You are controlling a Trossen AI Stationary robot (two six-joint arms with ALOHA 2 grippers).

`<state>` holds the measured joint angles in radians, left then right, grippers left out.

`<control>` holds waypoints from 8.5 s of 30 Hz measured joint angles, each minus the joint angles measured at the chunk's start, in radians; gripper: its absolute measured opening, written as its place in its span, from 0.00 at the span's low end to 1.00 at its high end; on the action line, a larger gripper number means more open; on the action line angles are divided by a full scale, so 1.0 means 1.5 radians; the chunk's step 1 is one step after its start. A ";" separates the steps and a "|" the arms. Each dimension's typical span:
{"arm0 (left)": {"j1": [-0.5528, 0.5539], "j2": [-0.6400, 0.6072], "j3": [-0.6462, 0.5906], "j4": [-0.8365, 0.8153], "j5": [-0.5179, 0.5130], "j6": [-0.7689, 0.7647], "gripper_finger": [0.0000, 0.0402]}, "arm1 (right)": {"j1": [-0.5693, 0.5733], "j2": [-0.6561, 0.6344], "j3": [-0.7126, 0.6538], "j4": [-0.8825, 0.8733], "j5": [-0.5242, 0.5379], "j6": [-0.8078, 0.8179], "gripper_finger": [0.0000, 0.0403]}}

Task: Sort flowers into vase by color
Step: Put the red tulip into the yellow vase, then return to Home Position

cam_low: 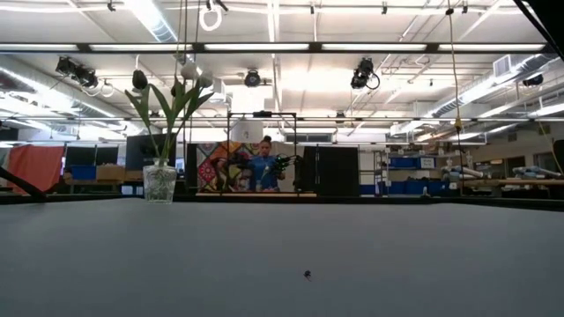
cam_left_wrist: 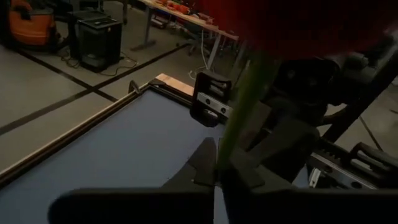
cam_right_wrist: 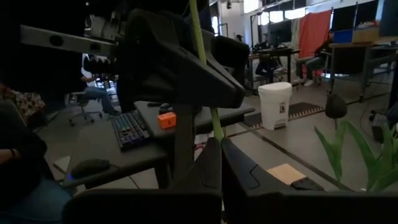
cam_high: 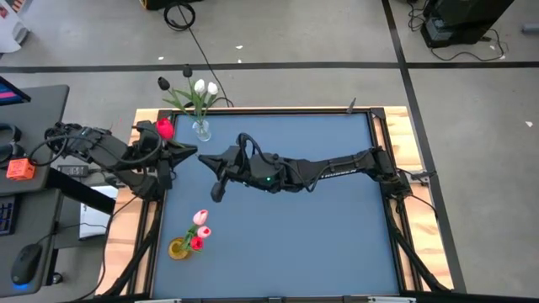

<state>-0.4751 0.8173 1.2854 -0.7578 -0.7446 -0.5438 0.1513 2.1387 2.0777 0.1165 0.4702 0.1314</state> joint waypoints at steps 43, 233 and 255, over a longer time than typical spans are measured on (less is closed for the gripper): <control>0.000 -0.019 0.000 -0.197 0.142 0.077 0.01 | 0.005 0.001 0.001 -0.099 -0.013 0.222 0.09; 0.241 -0.443 -0.661 0.321 0.243 0.385 0.00 | -0.314 -1.009 -1.303 0.473 -0.513 0.072 0.00; 0.239 -0.538 -0.702 0.296 0.258 0.337 0.00 | -0.416 -1.077 -1.346 0.385 -0.686 0.124 0.00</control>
<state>-0.1169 0.0099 0.2326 -0.3143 -0.3573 -0.0380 -0.4727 0.5227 0.0586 0.6933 -0.5584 0.3167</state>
